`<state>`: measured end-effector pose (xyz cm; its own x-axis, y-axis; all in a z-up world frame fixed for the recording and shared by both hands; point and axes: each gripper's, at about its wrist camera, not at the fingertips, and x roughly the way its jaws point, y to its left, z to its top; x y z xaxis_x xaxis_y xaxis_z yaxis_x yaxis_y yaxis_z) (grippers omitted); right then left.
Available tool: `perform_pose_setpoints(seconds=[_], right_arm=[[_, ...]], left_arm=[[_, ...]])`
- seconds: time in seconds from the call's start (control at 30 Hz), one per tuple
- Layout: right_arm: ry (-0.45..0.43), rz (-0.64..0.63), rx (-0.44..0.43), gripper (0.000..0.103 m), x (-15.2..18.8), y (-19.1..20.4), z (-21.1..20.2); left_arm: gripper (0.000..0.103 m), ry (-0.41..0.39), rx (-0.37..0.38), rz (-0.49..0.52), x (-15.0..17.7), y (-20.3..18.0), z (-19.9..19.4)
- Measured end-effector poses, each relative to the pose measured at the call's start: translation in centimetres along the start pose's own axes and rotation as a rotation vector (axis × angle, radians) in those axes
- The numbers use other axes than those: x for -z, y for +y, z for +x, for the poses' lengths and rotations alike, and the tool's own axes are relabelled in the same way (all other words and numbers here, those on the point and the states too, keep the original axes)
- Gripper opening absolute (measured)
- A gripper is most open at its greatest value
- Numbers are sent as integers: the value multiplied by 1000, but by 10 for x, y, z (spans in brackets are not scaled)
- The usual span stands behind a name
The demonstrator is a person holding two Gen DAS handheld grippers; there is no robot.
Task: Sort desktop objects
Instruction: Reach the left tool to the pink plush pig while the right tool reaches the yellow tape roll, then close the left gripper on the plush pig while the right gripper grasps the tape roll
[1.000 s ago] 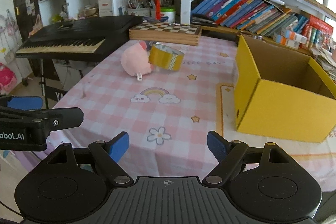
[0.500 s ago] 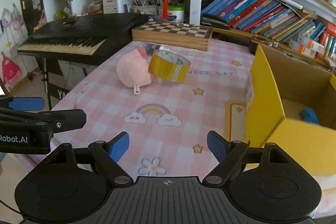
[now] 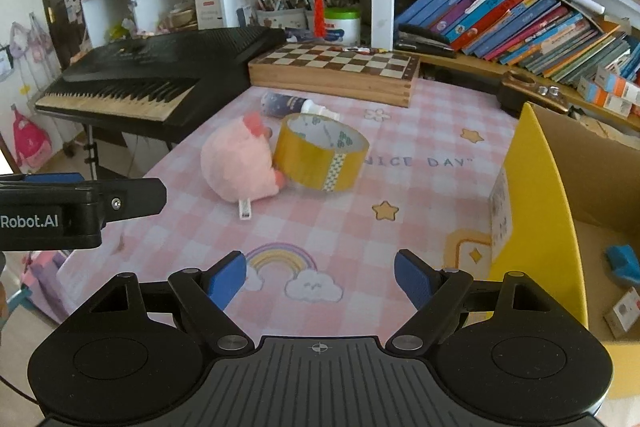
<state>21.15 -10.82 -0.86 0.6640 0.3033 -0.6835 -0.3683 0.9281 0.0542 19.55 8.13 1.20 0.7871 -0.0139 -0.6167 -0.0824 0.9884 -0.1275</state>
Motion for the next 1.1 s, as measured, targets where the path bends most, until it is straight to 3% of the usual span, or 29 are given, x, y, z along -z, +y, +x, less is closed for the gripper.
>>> perform_pose_setpoints(seconds=[0.37, 0.8, 0.87, 1.0, 1.1], right_arm=[[7, 13, -12, 84, -28, -11, 34], [42, 69, -3, 84, -49, -27, 77], [47, 72, -2, 84, -50, -28, 82], [56, 66, -3, 84, -53, -29, 90], [62, 61, -12, 84, -55, -29, 95]], left_arm=[[102, 43, 6, -50, -30, -4, 61], [99, 114, -23, 21, -49, -7, 127], [96, 127, -28, 30, -48, -7, 135], [75, 156, -16, 0, -46, -2, 146], [66, 153, 9, -28, -45, 2, 147]])
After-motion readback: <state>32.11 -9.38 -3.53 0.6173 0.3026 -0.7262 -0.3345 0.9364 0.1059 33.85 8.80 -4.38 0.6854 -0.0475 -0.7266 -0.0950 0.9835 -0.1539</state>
